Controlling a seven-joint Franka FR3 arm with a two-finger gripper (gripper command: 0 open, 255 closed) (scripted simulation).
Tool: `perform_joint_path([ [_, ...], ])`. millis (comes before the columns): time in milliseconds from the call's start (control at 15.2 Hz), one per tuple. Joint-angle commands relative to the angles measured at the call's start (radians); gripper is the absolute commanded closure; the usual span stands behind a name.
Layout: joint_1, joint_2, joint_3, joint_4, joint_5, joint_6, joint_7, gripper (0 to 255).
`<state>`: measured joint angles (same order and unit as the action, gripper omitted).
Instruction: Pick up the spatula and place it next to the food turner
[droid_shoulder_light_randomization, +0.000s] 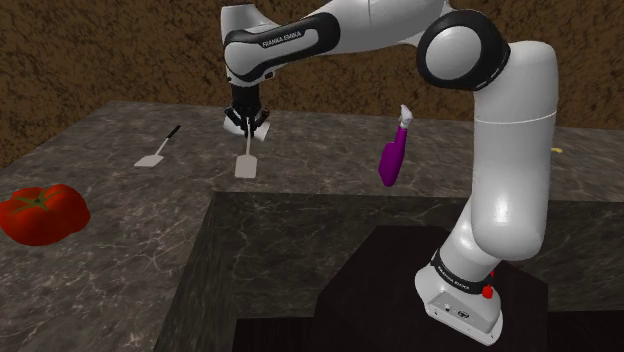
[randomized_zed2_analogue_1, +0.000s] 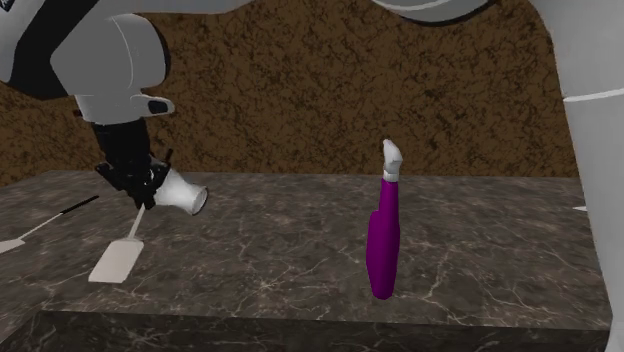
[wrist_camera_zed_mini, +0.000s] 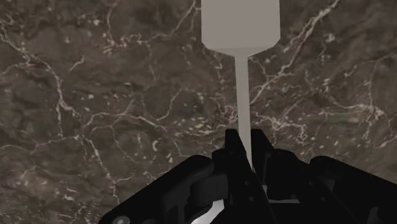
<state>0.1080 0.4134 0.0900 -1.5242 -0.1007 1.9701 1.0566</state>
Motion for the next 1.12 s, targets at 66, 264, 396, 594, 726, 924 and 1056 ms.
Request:
perform_joint_path([
  [66,0.042,0.09,0.01,0.136,-0.013,-0.05,0.048,255],
  [264,0.087,0.202,0.017,0.315,-0.025,-0.121,0.088,255],
  [396,0.097,0.23,0.016,0.348,-0.027,-0.126,0.096,255],
  [594,0.096,0.233,0.016,0.314,-0.029,-0.089,0.099,255],
  [726,0.095,0.238,0.015,0.294,-0.03,-0.065,0.101,255],
  [924,0.095,0.245,0.014,0.266,-0.032,-0.029,0.104,255],
  [1056,0.094,0.252,0.014,0.25,-0.033,-0.007,0.106,255],
])
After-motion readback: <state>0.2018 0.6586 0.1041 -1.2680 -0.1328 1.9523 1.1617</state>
